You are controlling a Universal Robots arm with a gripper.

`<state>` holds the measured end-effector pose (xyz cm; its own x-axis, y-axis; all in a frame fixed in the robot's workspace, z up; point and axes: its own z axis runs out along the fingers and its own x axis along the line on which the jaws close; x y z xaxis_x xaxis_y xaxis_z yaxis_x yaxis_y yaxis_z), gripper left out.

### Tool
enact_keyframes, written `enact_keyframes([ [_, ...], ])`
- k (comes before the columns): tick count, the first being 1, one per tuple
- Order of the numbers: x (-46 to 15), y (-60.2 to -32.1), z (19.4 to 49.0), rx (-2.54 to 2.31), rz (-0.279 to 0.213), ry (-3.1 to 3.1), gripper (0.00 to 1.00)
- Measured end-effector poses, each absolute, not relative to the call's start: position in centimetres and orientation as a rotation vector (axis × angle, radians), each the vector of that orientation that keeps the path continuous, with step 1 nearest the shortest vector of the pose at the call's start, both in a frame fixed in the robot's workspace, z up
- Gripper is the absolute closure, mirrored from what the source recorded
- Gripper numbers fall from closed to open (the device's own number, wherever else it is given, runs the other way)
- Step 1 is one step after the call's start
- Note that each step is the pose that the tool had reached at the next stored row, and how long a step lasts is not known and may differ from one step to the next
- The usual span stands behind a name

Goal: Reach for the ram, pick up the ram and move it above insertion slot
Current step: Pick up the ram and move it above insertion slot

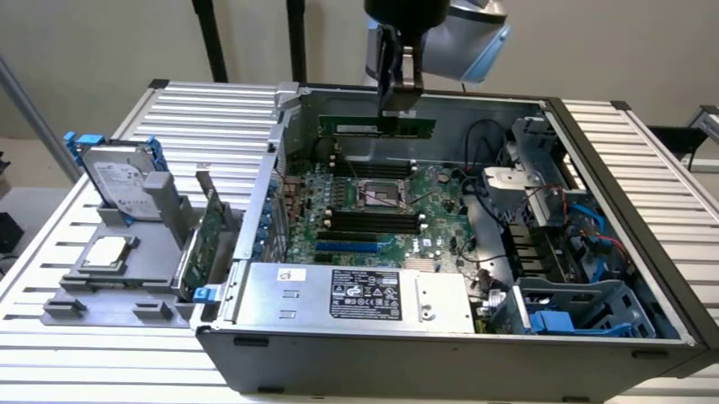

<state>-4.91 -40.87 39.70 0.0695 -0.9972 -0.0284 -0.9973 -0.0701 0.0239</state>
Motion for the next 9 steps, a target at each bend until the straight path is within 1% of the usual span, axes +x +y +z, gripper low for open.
enact_keyframes([
  [9,-3.3,-40.7,38.6,-2.249,0.058,2.189,0.86],
])
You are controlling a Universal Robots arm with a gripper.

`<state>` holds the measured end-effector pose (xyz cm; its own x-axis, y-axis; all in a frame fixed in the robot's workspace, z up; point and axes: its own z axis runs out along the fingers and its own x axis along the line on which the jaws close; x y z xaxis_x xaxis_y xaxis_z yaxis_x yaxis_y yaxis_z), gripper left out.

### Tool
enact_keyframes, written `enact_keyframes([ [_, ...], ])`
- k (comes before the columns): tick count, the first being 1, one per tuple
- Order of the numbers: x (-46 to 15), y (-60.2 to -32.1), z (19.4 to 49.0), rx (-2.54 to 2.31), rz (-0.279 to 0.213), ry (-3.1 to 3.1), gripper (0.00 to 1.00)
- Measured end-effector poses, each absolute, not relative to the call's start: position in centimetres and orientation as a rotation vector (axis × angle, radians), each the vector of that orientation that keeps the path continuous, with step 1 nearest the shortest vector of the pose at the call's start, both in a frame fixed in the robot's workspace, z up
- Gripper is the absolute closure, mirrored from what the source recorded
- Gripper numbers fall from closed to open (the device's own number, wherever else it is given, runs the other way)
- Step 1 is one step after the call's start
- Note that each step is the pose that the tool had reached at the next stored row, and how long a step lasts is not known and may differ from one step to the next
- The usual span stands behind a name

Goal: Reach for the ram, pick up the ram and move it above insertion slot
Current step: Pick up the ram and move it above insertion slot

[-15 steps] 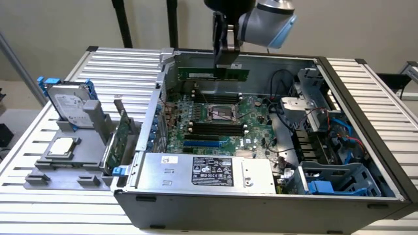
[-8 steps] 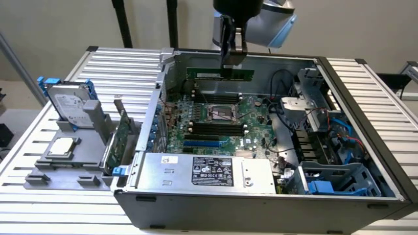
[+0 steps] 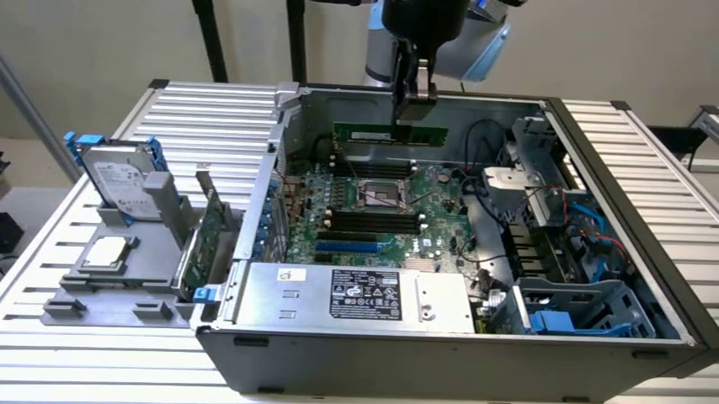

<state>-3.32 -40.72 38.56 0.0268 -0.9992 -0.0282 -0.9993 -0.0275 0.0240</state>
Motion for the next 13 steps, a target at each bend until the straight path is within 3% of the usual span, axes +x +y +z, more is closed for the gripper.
enact_keyframes([
  [13,-2.53,-40.39,38.33,-2.230,0.058,2.208,0.86],
])
